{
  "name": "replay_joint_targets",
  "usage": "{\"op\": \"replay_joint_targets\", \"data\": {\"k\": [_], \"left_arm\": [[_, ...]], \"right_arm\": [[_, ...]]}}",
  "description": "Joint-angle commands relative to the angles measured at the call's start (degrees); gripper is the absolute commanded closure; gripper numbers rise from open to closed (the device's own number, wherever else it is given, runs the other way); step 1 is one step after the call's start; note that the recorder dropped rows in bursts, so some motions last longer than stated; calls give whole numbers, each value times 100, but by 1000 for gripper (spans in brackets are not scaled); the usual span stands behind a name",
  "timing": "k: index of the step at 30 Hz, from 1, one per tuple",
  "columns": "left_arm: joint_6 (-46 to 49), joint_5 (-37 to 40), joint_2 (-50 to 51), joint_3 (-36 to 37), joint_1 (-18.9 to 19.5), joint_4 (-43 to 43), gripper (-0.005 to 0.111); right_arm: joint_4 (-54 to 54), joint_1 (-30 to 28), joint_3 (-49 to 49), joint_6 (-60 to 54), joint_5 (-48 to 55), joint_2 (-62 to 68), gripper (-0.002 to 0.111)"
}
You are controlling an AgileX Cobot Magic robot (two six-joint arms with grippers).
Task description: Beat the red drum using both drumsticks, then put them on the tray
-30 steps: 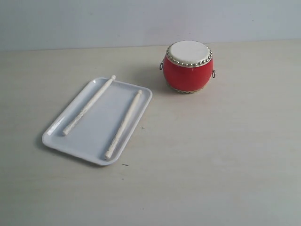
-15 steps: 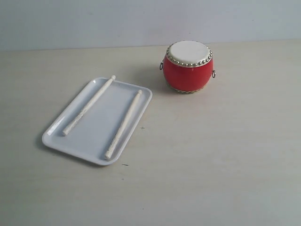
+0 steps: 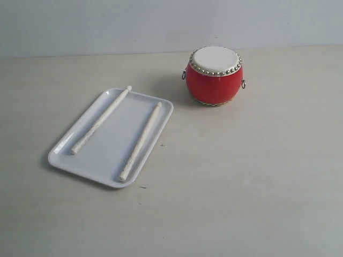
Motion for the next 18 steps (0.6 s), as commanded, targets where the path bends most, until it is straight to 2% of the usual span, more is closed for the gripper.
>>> {"op": "replay_joint_targets", "data": {"k": [1,18], "left_arm": [[84,-90,-223,18,17,23,107],[70,33,-497,18,17,-34,107]], "right_arm": [[12,-22,23,-54,-78,-32,108],[12,-22,23,-54,-78,-32,108]]}}
